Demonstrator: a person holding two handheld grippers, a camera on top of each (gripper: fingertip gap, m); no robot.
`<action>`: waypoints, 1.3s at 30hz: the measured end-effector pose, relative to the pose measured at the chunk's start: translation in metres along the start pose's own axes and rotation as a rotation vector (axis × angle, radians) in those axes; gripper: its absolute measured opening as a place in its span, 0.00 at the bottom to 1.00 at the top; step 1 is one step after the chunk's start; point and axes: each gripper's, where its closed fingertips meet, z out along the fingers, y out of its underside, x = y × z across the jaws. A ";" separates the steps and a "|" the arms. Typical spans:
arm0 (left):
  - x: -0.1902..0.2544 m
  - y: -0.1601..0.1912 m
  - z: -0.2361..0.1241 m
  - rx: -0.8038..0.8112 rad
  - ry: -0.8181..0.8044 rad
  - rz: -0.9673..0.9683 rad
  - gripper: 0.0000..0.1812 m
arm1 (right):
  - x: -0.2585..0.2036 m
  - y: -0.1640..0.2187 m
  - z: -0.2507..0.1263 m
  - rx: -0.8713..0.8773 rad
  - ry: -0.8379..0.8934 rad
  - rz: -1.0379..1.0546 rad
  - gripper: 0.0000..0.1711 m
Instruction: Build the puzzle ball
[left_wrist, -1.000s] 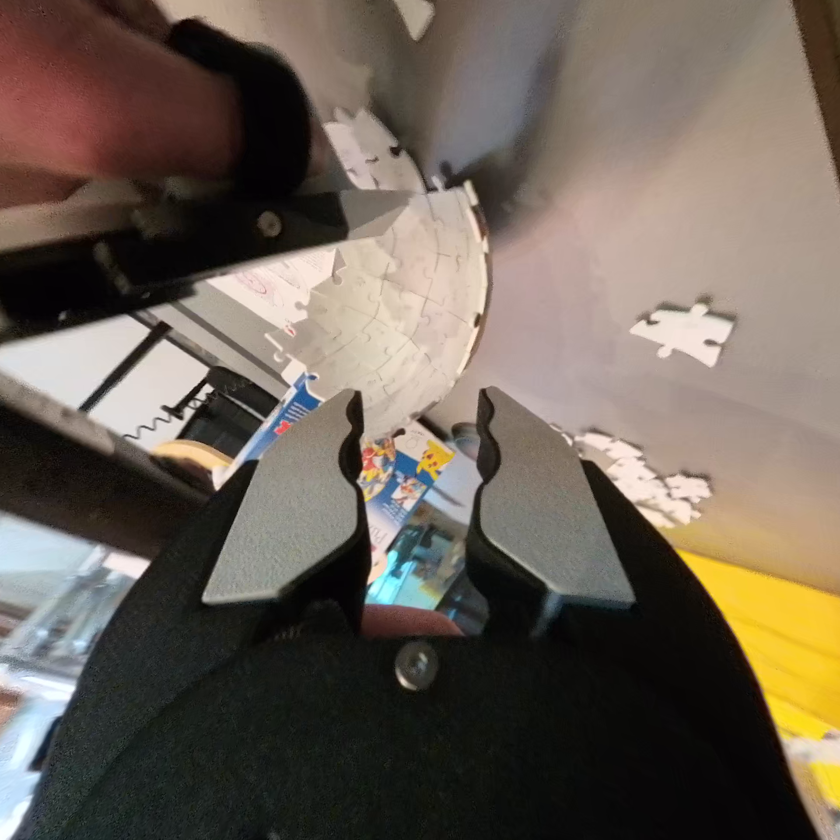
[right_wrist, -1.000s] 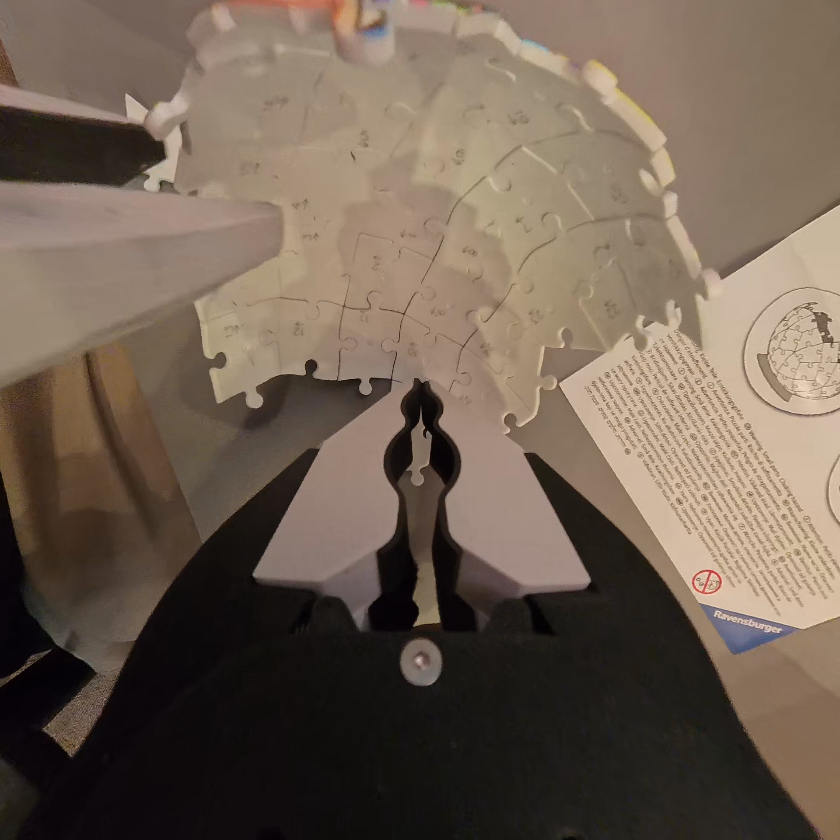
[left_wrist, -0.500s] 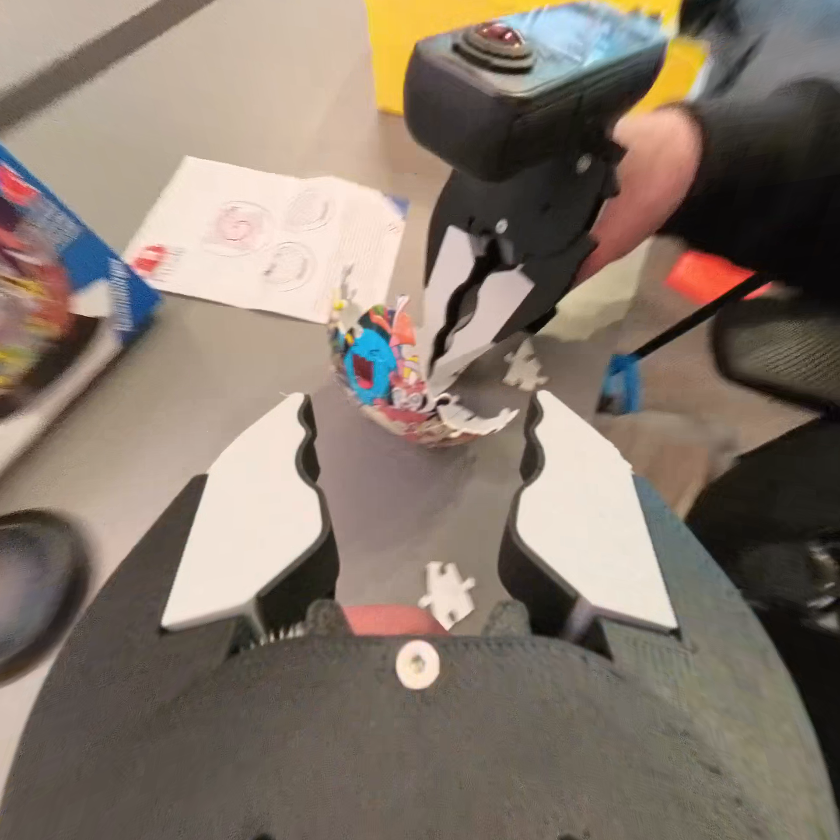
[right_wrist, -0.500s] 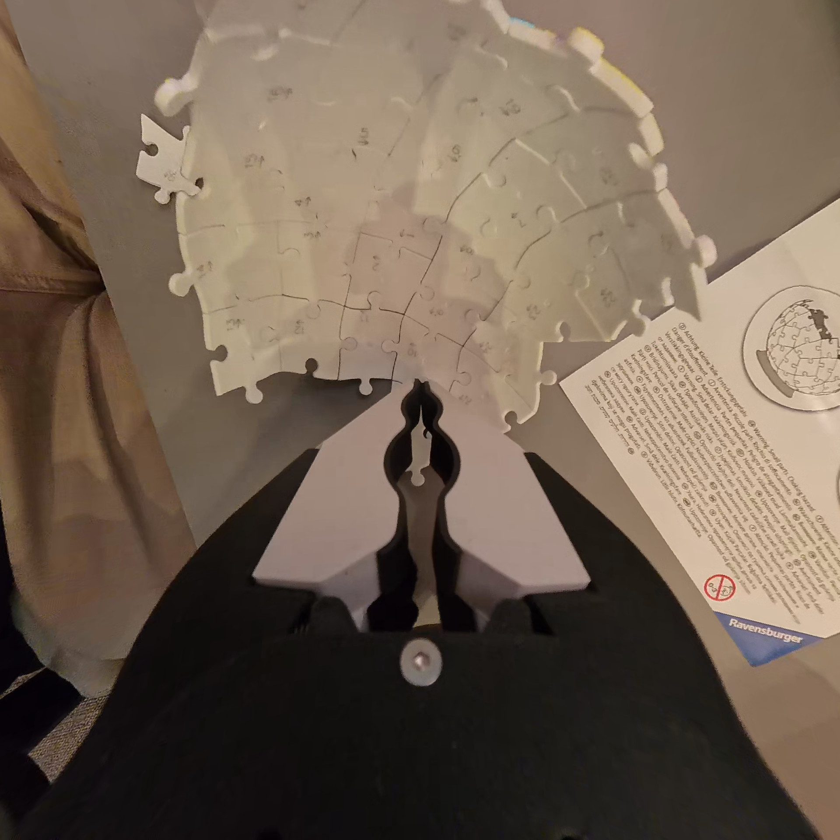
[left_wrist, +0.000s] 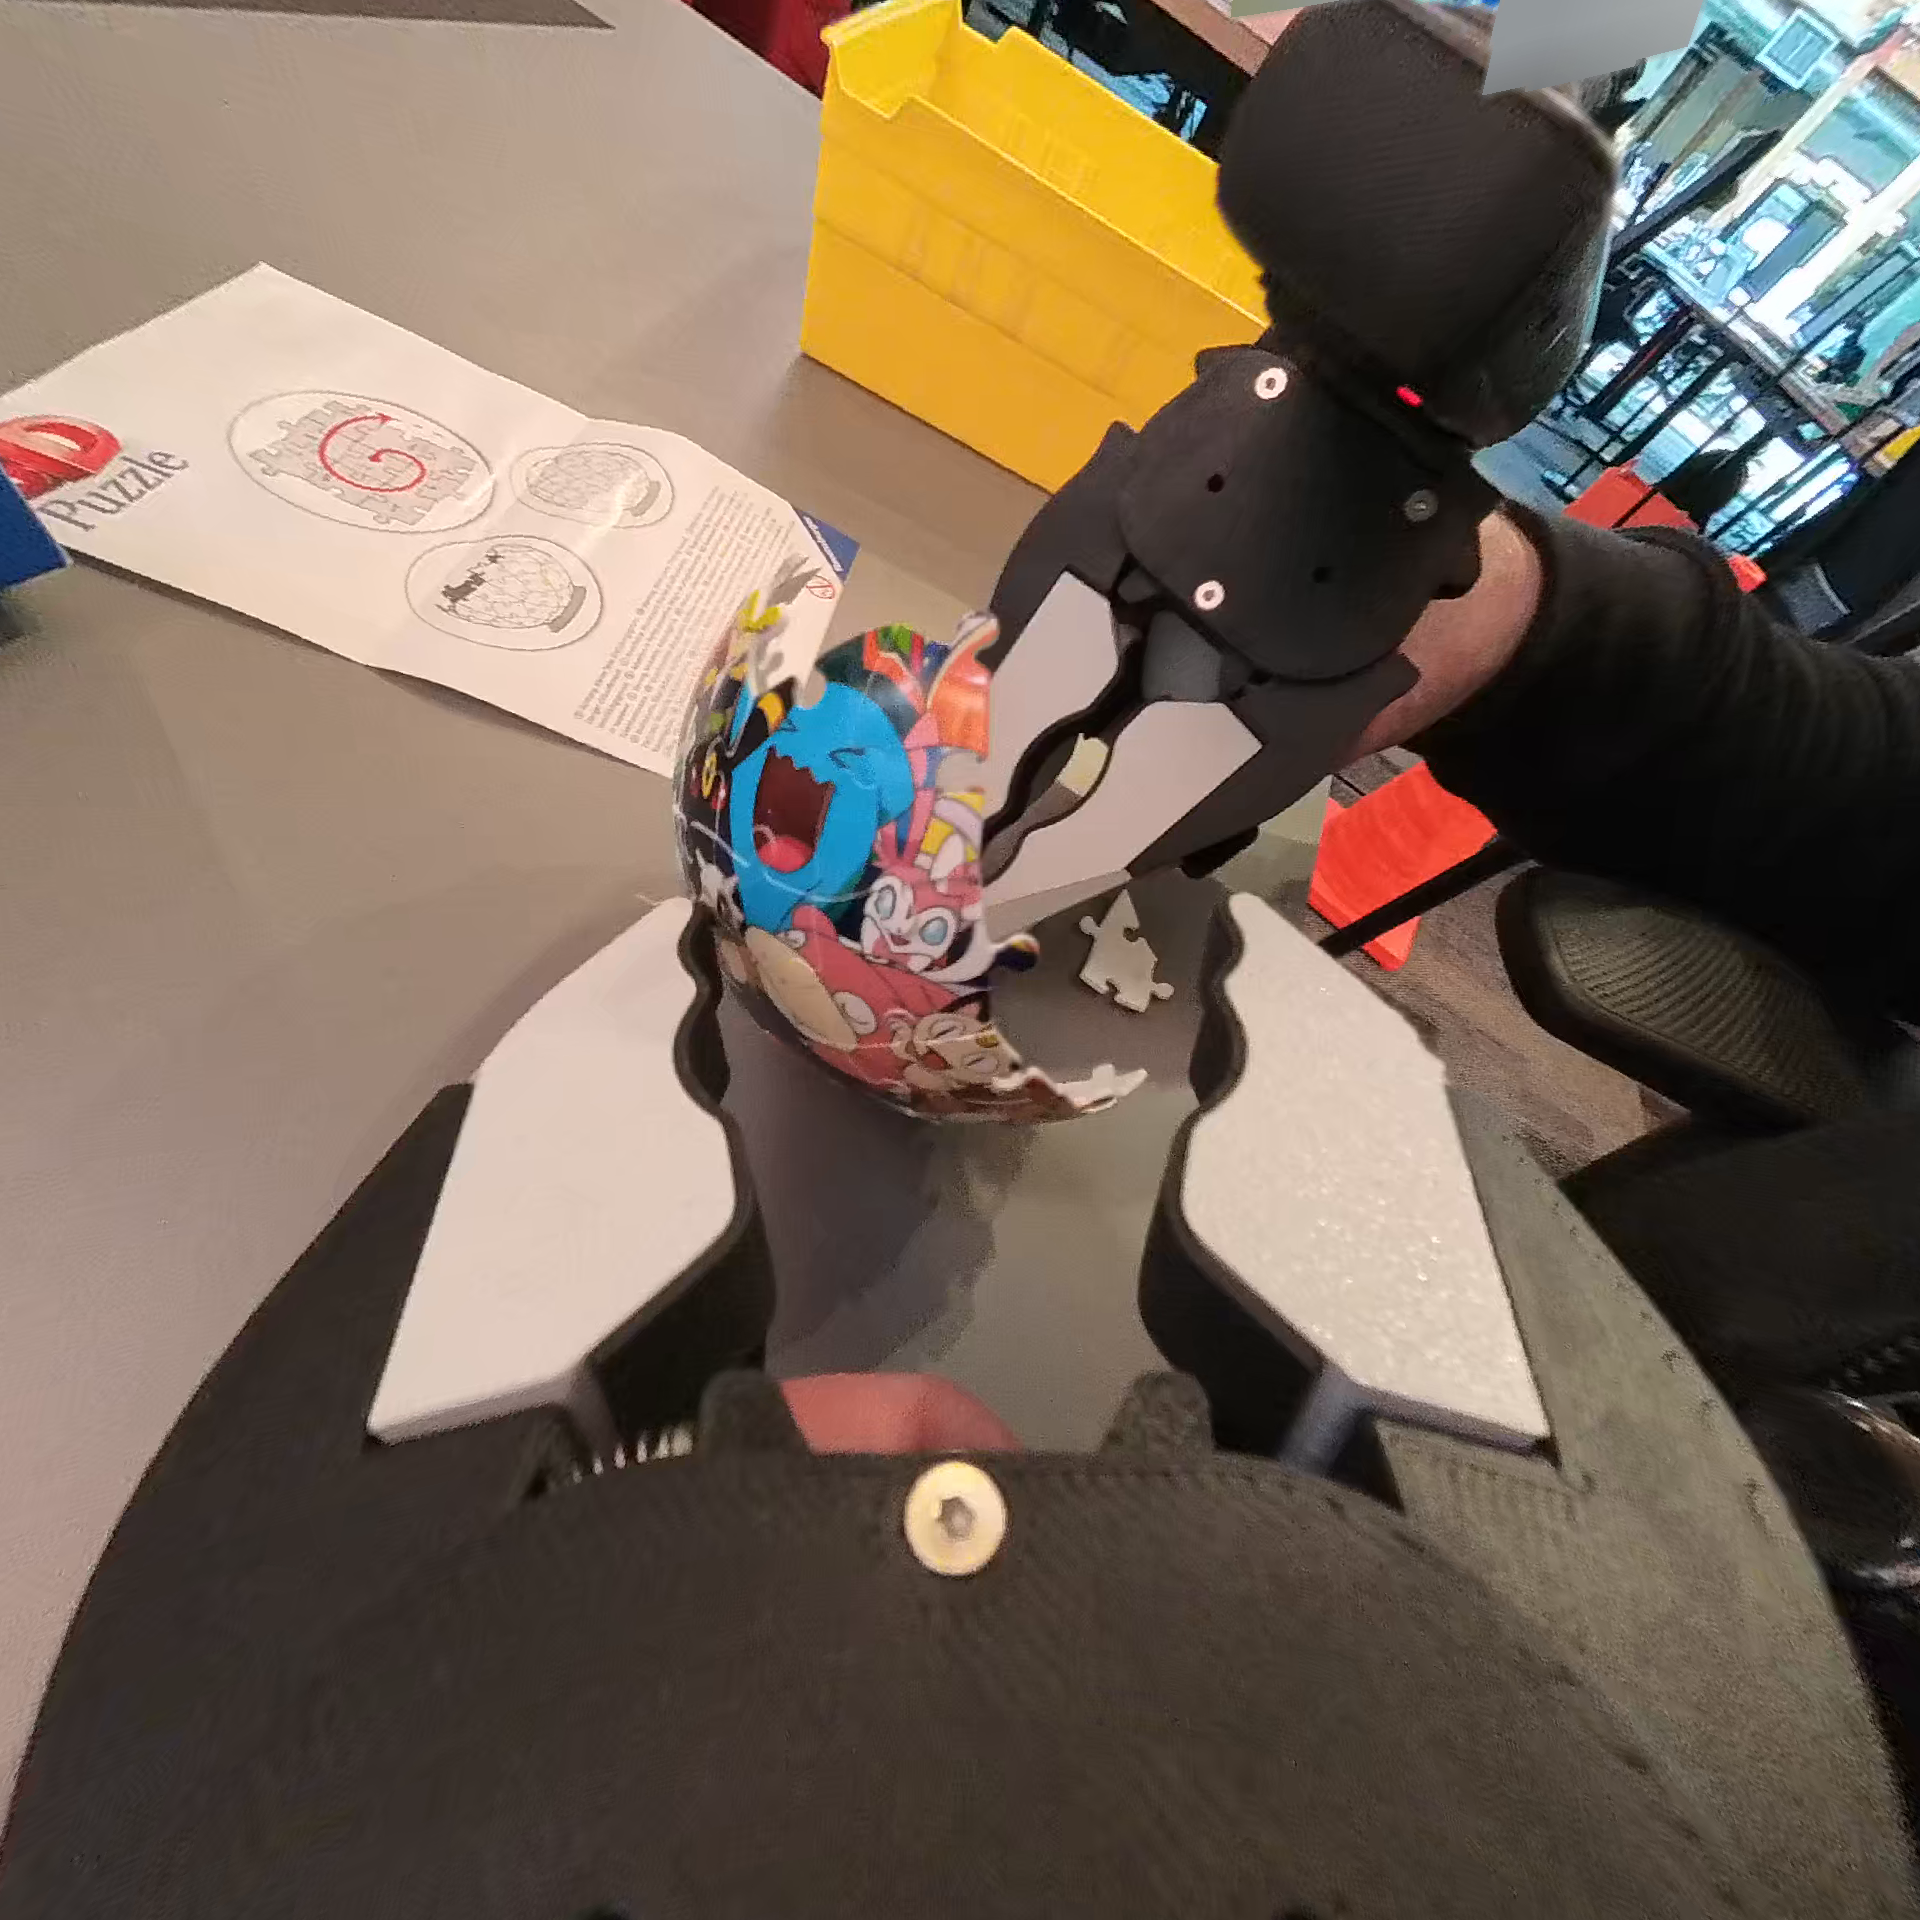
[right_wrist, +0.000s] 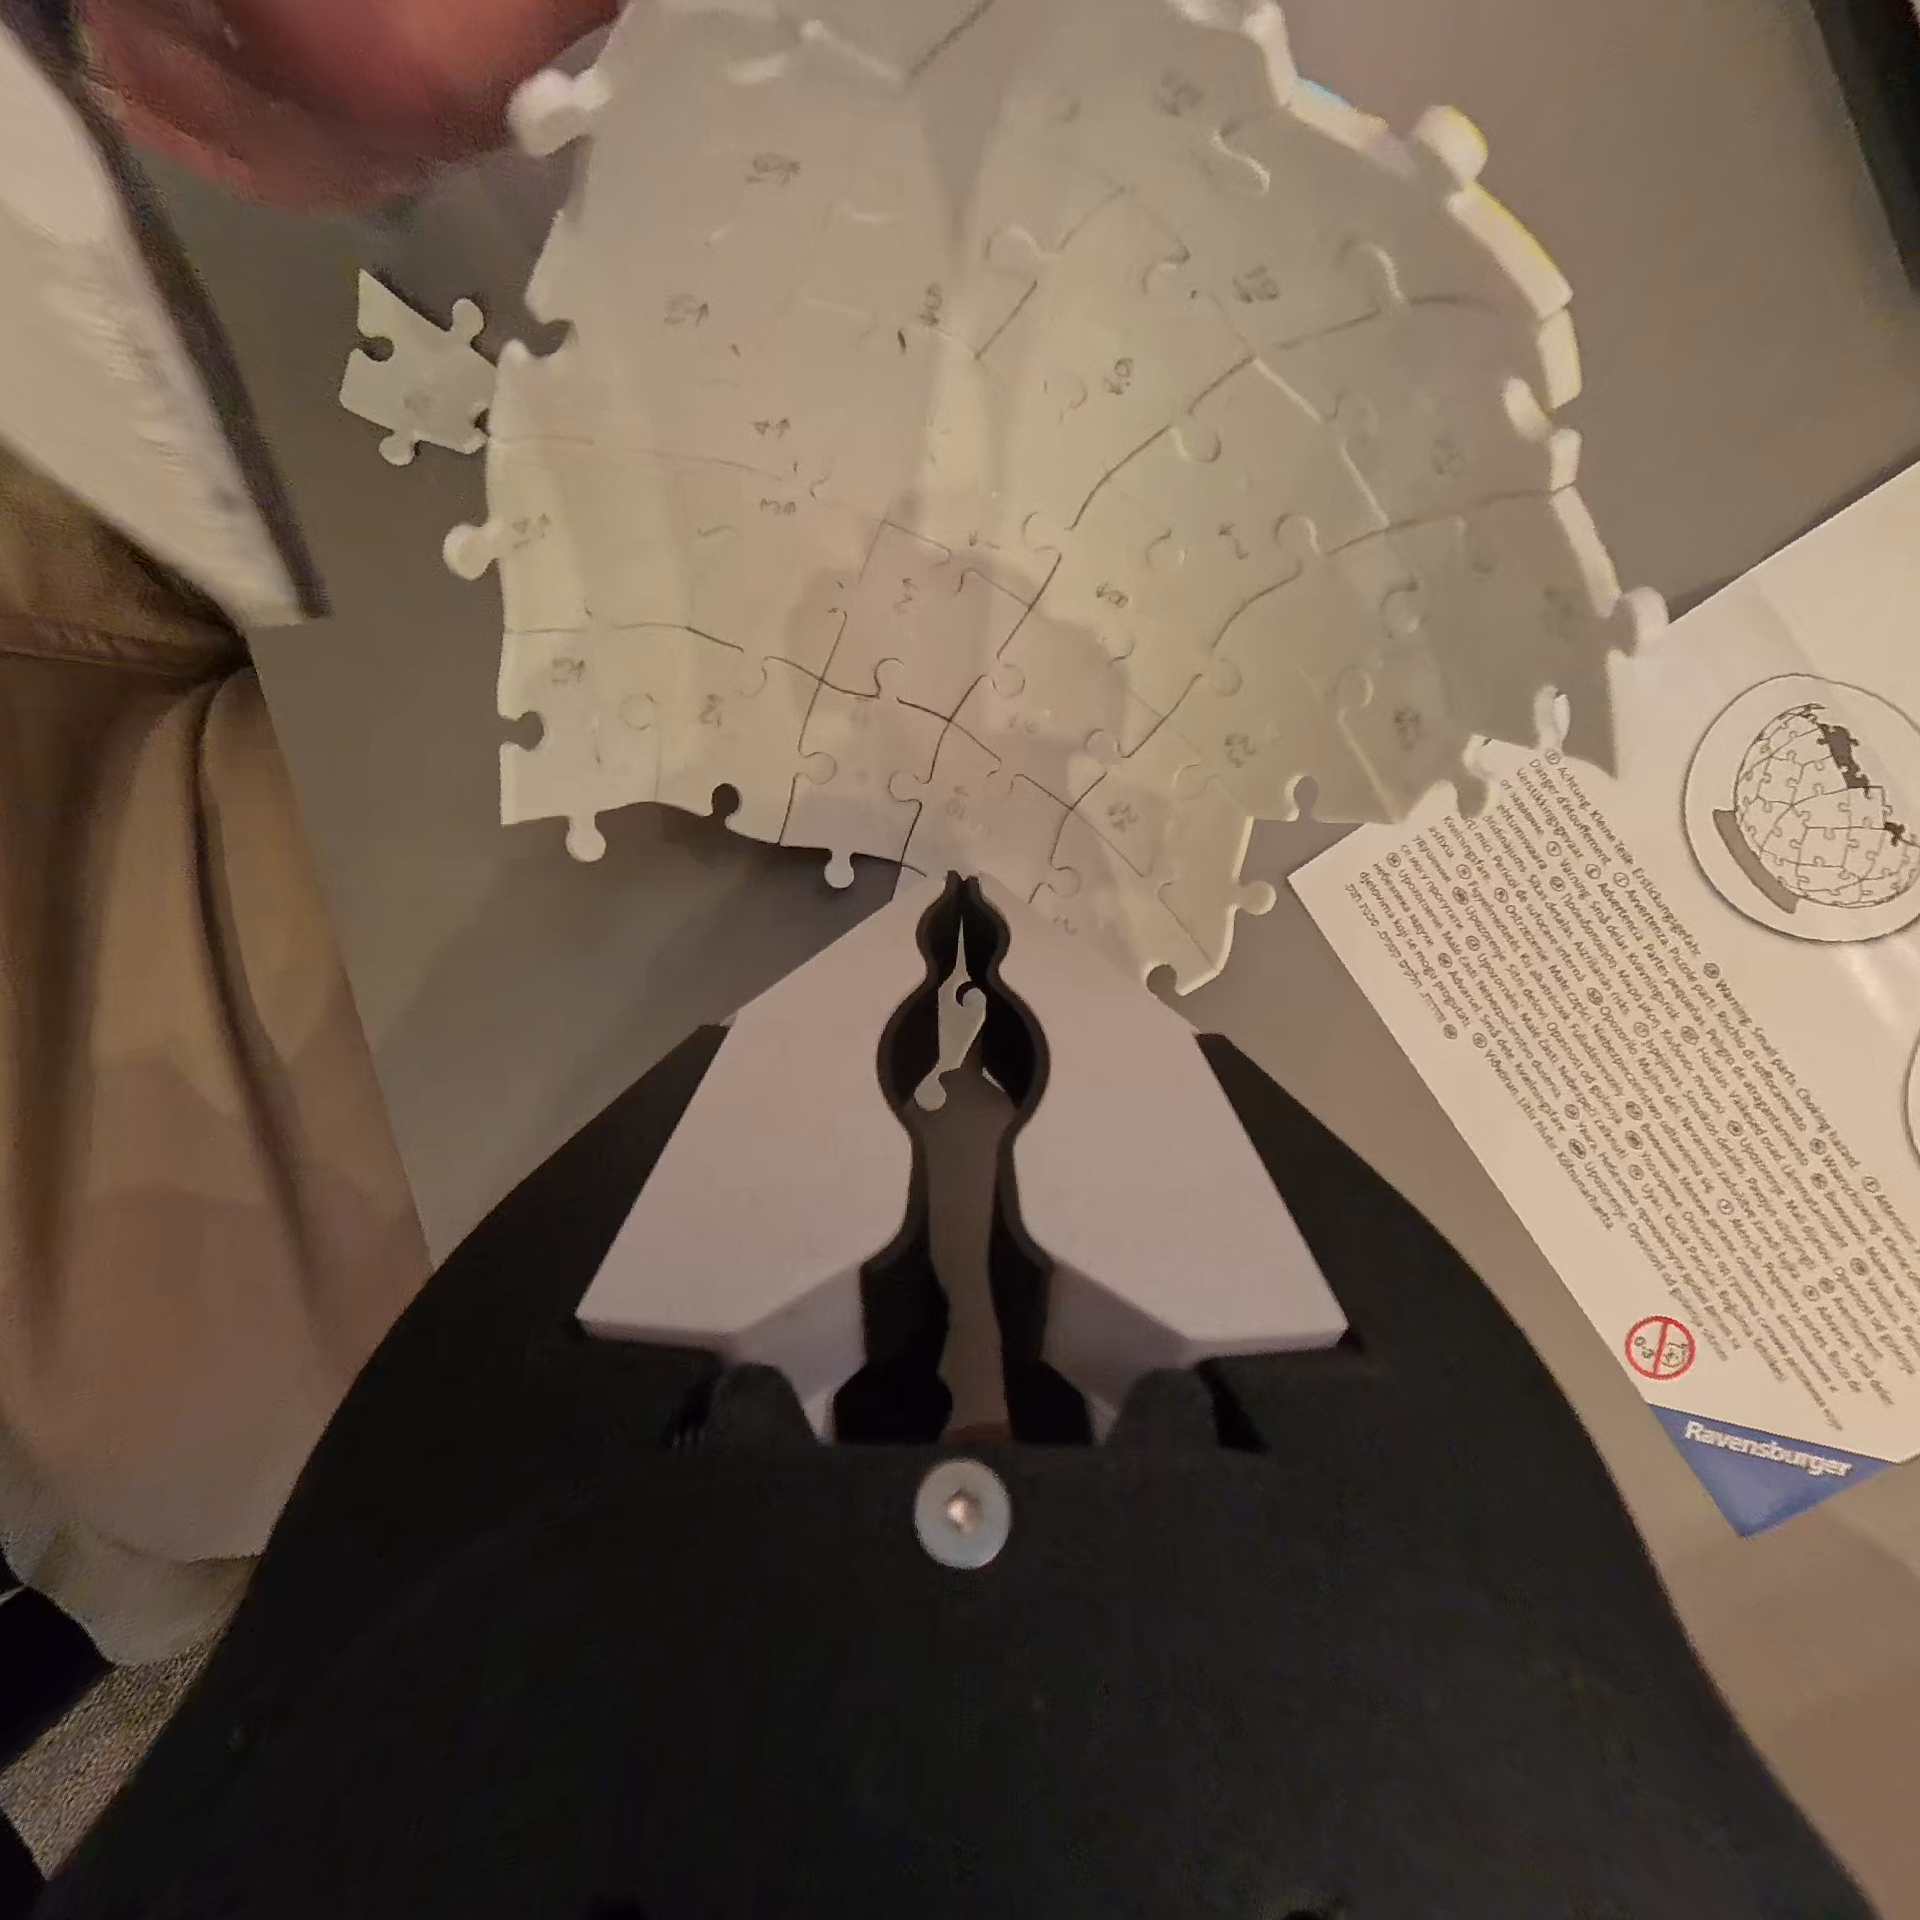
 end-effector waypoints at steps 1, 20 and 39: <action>0.000 0.001 0.000 0.003 -0.003 0.003 0.48 | 0.000 0.000 0.000 0.008 -0.001 0.006 0.00; 0.003 0.005 0.002 0.036 -0.060 0.013 0.46 | 0.021 0.043 -0.073 0.259 0.049 0.505 0.21; 0.010 0.014 0.002 0.082 -0.120 0.036 0.43 | 0.013 0.031 -0.040 0.373 -0.129 0.802 0.09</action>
